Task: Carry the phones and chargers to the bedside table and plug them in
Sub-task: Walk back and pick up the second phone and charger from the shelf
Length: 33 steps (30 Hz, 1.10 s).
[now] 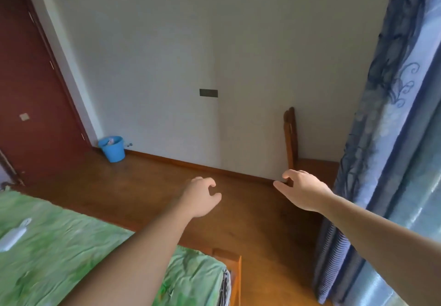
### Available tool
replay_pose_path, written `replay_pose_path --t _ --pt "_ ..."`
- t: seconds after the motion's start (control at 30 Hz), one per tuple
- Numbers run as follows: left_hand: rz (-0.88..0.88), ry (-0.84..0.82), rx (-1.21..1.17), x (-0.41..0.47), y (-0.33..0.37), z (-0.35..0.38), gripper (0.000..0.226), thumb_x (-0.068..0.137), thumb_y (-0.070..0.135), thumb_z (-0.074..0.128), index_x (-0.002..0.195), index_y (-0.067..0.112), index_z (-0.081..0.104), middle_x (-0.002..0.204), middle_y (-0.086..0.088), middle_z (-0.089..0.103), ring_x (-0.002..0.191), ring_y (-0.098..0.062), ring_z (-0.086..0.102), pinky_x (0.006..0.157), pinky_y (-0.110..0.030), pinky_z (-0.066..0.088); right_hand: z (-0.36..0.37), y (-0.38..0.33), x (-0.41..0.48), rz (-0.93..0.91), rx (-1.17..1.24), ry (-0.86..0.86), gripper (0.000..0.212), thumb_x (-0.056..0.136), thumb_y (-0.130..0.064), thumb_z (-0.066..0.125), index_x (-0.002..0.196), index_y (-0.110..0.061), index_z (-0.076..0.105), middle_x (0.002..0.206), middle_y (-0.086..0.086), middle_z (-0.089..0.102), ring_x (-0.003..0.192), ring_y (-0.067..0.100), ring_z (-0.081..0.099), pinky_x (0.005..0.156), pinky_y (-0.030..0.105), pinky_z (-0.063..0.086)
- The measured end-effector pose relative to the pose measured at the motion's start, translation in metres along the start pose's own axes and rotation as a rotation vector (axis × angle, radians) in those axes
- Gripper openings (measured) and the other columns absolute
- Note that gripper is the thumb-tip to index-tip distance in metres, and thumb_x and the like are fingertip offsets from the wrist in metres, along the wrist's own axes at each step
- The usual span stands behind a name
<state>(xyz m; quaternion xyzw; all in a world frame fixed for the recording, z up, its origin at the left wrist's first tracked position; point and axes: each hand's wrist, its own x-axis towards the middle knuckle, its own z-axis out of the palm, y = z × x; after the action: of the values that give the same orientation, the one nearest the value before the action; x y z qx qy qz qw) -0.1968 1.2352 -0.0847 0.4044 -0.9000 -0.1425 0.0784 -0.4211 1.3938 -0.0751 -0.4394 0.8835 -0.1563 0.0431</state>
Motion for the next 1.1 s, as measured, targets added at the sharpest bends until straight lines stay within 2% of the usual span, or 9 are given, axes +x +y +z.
replay_pose_path --t 0.07,0.2,0.37,0.57,0.67,0.83,0.97,1.1 --pt "-0.041 0.013 0.022 0.049 0.006 0.007 0.045 0.091 0.048 0.050 0.132 0.028 0.053 0.136 0.001 0.053 0.119 -0.021 0.051 0.084 -0.031 0.042 0.006 0.018 0.058 -0.022 0.017 -0.013 0.063 0.087 -0.067 0.038 0.133 -0.026 0.049 0.131 0.000 0.054 0.112 0.024 0.055 0.091 0.039 0.044" --pt "-0.148 0.064 0.016 0.144 0.025 0.013 0.047 0.093 0.047 0.052 0.135 0.026 0.052 0.143 -0.001 0.050 0.127 -0.023 0.048 0.098 -0.034 0.043 0.005 0.042 0.176 -0.108 0.054 -0.069 0.059 0.088 -0.065 0.038 0.133 -0.029 0.049 0.133 0.000 0.053 0.117 0.025 0.052 0.095 0.040 0.043" --pt "-0.241 0.097 0.068 0.245 0.030 0.000 0.050 0.091 0.055 0.048 0.136 0.033 0.049 0.146 0.004 0.047 0.127 -0.021 0.050 0.097 -0.036 0.047 -0.002 0.030 0.300 -0.209 0.098 -0.139 0.061 0.087 -0.067 0.037 0.135 -0.031 0.045 0.137 -0.001 0.052 0.119 0.024 0.052 0.098 0.039 0.045" --pt "-0.361 0.159 0.082 0.352 -0.007 -0.009 0.050 0.090 0.056 0.049 0.135 0.034 0.049 0.144 0.005 0.049 0.126 -0.020 0.051 0.096 -0.036 0.048 0.013 -0.027 0.438 -0.400 0.121 -0.174 0.063 0.084 -0.068 0.036 0.136 -0.033 0.039 0.136 0.000 0.051 0.117 0.025 0.053 0.097 0.043 0.046" --pt "-0.429 0.176 0.063 0.408 -0.044 -0.005 0.051 0.089 0.057 0.049 0.135 0.034 0.050 0.143 0.004 0.049 0.124 -0.019 0.051 0.097 -0.037 0.048 0.040 -0.059 0.501 -0.482 0.109 -0.184 0.062 0.085 -0.067 0.036 0.137 -0.033 0.038 0.136 -0.001 0.051 0.117 0.023 0.053 0.097 0.040 0.044" --pt "-0.550 0.179 0.003 0.521 -0.118 -0.003 0.051 0.087 0.058 0.049 0.131 0.032 0.051 0.133 0.004 0.055 0.111 -0.016 0.056 0.093 -0.039 0.052 0.088 -0.119 0.630 -0.637 0.085 -0.269 0.063 0.088 -0.064 0.036 0.140 -0.029 0.037 0.142 0.000 0.047 0.125 0.023 0.048 0.104 0.042 0.037" --pt "-0.660 0.190 -0.024 0.593 -0.170 -0.019 0.043 0.088 0.055 0.053 0.123 0.030 0.056 0.121 0.006 0.060 0.100 -0.011 0.058 0.085 -0.031 0.053 0.113 -0.179 0.729 -0.681 0.071 -0.384 0.063 0.090 -0.062 0.037 0.141 -0.026 0.036 0.144 0.002 0.045 0.128 0.023 0.045 0.107 0.045 0.036" --pt "-0.735 0.232 0.000 0.646 -0.218 -0.047 0.040 0.087 0.057 0.053 0.118 0.032 0.057 0.116 0.007 0.061 0.092 -0.008 0.056 0.074 -0.024 0.048 0.125 -0.245 0.802 -0.757 0.127 -0.397 0.064 0.090 -0.062 0.037 0.141 -0.025 0.037 0.144 0.003 0.045 0.127 0.024 0.046 0.107 0.044 0.036"
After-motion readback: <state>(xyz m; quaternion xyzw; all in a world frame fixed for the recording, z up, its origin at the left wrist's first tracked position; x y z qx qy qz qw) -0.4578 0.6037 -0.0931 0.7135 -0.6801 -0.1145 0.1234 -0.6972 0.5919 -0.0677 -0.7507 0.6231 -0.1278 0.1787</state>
